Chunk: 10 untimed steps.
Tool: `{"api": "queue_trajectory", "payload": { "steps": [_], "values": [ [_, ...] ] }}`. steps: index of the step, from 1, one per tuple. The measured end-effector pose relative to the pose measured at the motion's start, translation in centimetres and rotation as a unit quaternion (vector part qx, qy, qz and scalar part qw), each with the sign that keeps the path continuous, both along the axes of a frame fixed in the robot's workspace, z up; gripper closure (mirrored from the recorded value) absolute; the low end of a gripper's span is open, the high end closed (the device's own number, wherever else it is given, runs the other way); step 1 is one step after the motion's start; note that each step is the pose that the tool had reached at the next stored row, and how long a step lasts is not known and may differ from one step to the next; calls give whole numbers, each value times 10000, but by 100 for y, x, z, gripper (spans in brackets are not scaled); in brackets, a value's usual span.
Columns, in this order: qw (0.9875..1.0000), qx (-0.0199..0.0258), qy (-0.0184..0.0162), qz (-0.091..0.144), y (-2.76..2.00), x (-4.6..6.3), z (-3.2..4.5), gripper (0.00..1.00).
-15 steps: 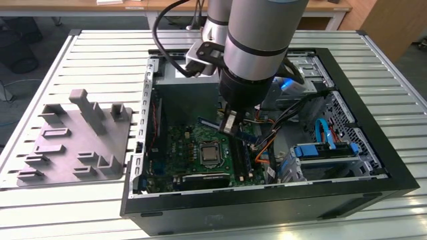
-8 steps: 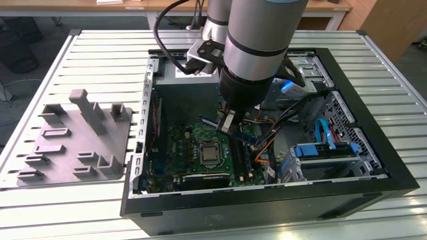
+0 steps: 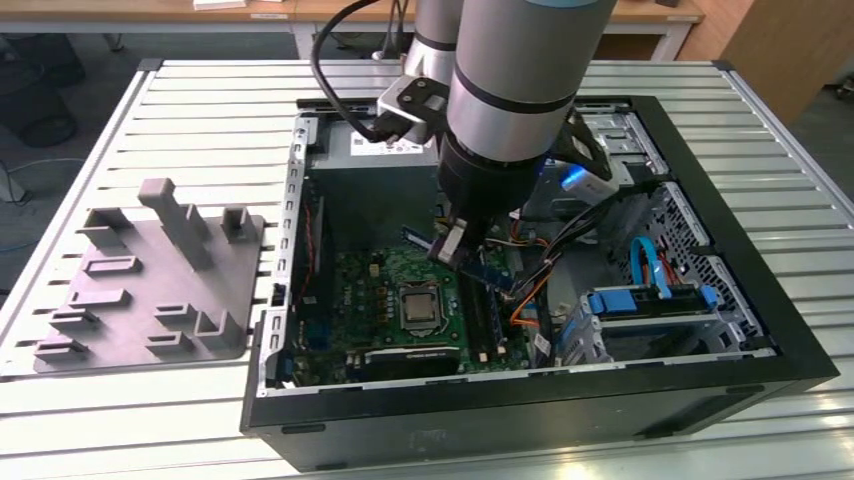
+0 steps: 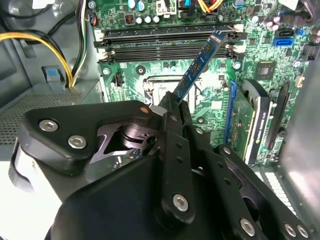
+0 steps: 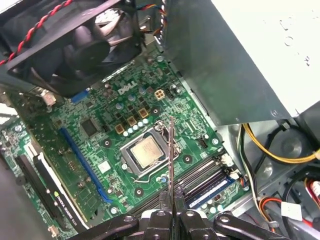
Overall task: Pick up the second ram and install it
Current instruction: 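Insert the second ram into the second slot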
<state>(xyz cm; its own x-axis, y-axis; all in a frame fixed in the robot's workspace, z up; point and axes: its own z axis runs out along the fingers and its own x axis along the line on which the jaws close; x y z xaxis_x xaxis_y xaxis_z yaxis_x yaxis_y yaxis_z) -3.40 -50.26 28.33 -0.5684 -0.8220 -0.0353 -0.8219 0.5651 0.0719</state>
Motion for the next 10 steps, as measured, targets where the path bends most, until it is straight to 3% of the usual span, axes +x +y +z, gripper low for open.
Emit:
{"api": "queue_trajectory", "payload": {
  "steps": [10],
  "values": [
    [9989,0,0,-478,0,0,-2,86]
  ]
}}
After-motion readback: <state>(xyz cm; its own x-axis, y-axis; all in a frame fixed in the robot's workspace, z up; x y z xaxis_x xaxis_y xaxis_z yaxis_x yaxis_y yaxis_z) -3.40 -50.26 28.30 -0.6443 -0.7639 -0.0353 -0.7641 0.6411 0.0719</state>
